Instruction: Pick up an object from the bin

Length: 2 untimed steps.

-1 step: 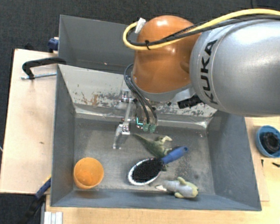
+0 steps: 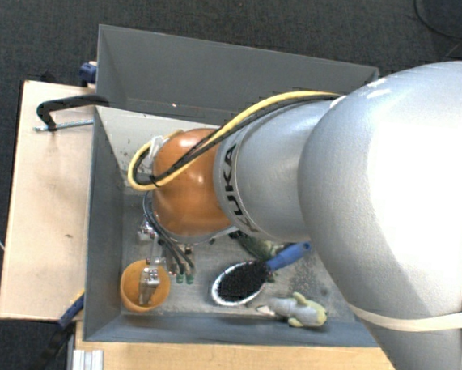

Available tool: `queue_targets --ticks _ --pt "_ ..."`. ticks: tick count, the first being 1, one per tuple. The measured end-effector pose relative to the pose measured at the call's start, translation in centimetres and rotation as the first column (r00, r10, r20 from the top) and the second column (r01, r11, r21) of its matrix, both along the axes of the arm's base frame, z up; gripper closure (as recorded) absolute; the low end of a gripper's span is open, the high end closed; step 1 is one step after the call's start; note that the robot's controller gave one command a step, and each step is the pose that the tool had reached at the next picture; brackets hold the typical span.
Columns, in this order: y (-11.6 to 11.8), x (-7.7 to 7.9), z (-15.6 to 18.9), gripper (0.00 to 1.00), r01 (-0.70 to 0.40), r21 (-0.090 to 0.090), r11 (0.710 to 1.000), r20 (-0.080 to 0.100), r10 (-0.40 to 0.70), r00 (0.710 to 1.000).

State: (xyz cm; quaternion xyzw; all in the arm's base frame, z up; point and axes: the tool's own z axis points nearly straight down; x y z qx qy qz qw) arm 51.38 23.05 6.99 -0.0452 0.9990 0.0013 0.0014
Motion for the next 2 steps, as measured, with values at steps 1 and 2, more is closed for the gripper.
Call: queue_targets --ticks 1,2 --pt "0.0 -2.3 3.2 0.00 -0.261 -0.002 0.965 -0.001 0.261 0.965" --pt "-1.2 -2.1 3.1 0.00 -0.295 -0.002 0.955 -0.003 0.295 0.955"
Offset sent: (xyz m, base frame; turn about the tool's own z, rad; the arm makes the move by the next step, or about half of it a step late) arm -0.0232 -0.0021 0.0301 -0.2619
